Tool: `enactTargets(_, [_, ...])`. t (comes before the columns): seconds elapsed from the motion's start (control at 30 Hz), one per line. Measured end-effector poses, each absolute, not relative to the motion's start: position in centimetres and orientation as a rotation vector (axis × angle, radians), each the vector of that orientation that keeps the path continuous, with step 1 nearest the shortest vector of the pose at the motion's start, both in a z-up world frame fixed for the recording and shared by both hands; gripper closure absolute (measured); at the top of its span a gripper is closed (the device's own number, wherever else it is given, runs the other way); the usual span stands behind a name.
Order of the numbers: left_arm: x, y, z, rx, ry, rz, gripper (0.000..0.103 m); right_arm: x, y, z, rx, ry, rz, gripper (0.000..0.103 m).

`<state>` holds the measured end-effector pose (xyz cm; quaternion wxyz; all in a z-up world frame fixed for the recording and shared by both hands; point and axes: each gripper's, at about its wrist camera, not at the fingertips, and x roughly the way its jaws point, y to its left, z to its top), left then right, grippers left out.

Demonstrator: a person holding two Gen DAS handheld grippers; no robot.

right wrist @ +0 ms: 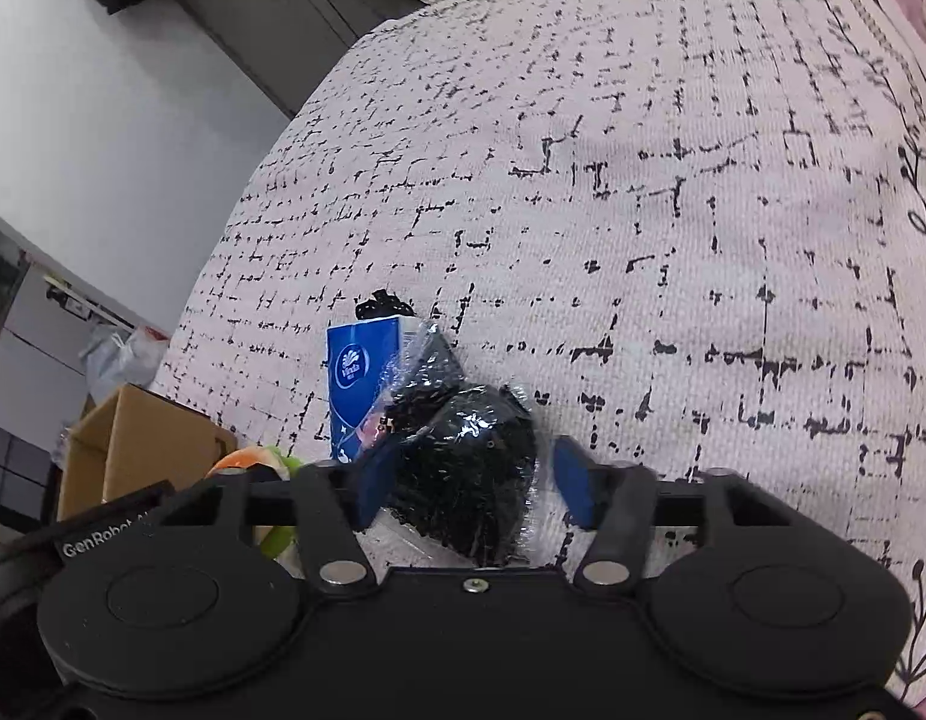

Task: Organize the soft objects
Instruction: 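Carry the burger plush in the left tool over the box while the right tool carries the bag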

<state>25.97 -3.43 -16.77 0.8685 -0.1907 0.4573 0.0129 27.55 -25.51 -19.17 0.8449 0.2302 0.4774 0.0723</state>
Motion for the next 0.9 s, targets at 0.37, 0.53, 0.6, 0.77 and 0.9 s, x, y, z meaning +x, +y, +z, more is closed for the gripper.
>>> enactTargets(0.37, [25.2, -3.4, -14.3, -0.396, 0.921, 0.022, 0.070, 26.2, -25.9, -16.4, 0.509, 0.921, 0.177, 0.075])
enactTargets(0.53, [24.7, -3.4, -12.6, -0.376, 0.893, 0.019, 0.070, 25.6, -26.3, -14.9, 0.537, 0.881, 0.195, 0.076])
enactTargets(0.6, [24.5, -3.3, -11.8, -0.373, 0.885, 0.019, 0.070, 25.3, -26.4, -14.5, 0.546, 0.872, 0.199, 0.076])
enactTargets(0.77, [23.9, -3.1, -9.9, -0.364, 0.856, 0.014, 0.070, 24.5, -26.8, -13.0, 0.572, 0.831, 0.222, 0.076])
enactTargets(0.9, [23.5, -2.8, -8.4, -0.361, 0.837, 0.020, 0.070, 23.8, -27.3, -11.6, 0.592, 0.797, 0.240, 0.076])
